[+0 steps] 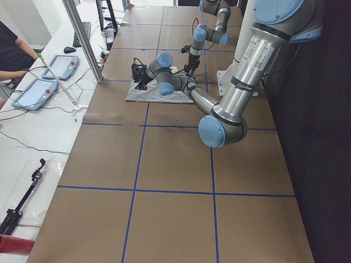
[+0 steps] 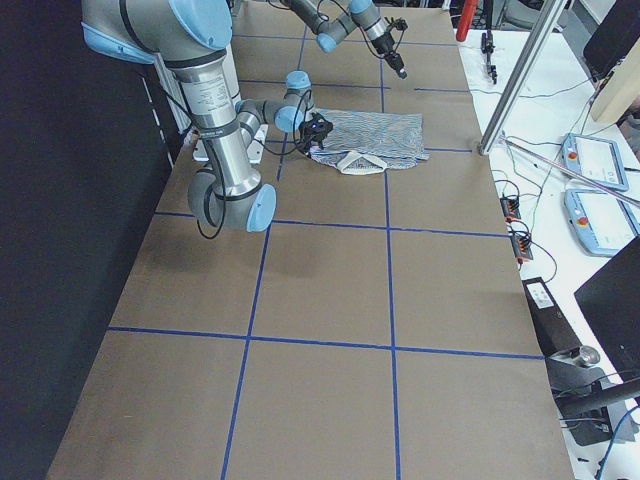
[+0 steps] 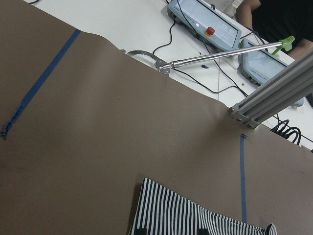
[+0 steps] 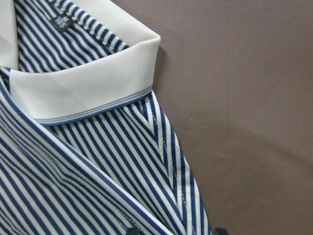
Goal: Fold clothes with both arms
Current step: 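Hold the collar side with the right gripper while lowering the left gripper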
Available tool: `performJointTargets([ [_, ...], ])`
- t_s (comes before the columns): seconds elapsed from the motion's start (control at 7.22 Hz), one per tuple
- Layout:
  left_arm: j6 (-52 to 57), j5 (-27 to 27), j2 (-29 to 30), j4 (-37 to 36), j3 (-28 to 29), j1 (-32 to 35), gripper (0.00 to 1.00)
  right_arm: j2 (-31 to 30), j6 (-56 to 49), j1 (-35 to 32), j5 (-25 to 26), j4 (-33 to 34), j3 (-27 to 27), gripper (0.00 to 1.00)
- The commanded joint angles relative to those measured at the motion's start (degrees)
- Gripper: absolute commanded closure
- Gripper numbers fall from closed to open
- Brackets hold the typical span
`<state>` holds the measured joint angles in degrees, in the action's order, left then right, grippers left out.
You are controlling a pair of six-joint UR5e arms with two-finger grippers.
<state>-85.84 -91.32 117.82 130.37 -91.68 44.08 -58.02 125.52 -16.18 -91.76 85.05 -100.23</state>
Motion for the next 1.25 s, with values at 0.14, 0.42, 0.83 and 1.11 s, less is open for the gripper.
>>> performJointTargets([
  [0.14, -0.03, 0.00, -0.22, -1.43, -1.82, 0.04, 0.55, 0.10, 0.16, 0.36, 0.00, -0.06, 0.30, 0.74],
  [0.42, -0.03, 0.00, -0.22, -3.55, -3.32, 0.04, 0.55, 0.10, 0.07, 0.36, -0.09, -0.06, 0.13, 1.00],
  [0.83, -4.56, 0.00, -1.18, -3.55, -3.24, -0.83, 0.55, 0.11, -0.63, -0.78, -0.96, 0.20, -3.29, 1.00],
  [1.11, -12.82, 1.57, -6.51, -4.94, -10.22, -7.57, 0.55, -1.04, -0.72, -0.96, -1.23, 0.55, -4.79, 1.00],
])
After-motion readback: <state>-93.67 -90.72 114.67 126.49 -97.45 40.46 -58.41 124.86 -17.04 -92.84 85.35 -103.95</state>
